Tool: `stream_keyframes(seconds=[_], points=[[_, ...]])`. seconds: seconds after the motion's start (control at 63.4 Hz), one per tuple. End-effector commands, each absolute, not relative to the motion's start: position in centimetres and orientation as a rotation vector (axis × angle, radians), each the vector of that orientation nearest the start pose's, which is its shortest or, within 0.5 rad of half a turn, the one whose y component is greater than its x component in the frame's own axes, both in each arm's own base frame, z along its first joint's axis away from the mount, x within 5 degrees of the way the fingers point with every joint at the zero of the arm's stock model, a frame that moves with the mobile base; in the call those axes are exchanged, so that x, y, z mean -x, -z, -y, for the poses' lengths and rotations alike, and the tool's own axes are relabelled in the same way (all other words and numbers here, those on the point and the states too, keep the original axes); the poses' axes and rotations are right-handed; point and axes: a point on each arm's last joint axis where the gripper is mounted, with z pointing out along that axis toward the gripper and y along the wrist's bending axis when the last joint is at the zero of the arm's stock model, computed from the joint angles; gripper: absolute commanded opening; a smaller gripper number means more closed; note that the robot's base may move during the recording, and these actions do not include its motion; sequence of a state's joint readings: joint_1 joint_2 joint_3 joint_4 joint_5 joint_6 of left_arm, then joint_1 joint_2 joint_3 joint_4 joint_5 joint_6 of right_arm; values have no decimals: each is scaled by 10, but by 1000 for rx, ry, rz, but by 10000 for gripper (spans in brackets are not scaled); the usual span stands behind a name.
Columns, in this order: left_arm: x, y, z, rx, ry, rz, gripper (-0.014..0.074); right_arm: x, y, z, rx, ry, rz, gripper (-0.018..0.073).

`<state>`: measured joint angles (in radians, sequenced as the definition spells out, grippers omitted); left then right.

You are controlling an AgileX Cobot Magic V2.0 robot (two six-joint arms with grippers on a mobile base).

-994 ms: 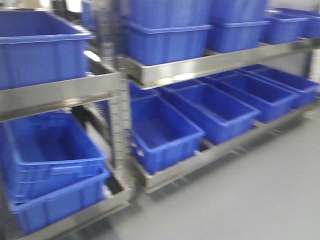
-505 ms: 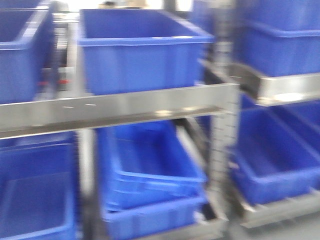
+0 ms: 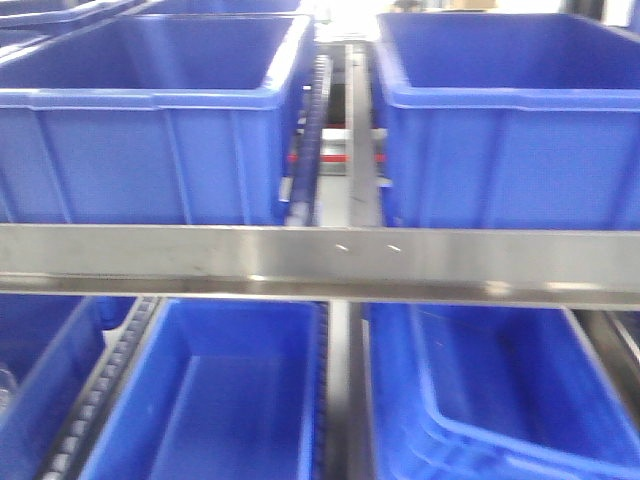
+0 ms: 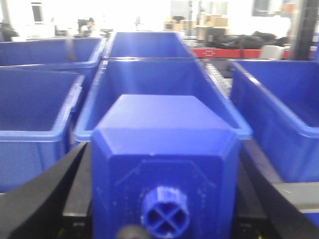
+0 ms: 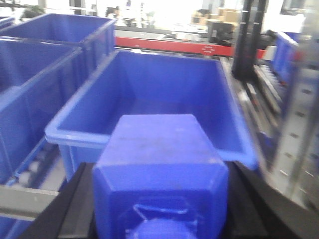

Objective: Pick and sort blue part to right shelf
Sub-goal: 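Drive the base up to the shelf of blue bins, then position both held bottles over the open blue bins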

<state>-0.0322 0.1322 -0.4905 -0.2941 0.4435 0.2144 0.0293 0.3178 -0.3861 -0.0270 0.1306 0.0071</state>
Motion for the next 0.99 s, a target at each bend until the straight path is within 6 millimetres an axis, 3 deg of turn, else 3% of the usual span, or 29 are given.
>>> stream_keyframes(seconds=[0.0, 0.978], points=[[-30, -344, 11, -54, 166, -1451, 386, -77, -330, -2, 33, 4, -1421, 407], [-30, -344, 11, -54, 166, -1451, 386, -77, -330, -2, 33, 4, -1421, 407]])
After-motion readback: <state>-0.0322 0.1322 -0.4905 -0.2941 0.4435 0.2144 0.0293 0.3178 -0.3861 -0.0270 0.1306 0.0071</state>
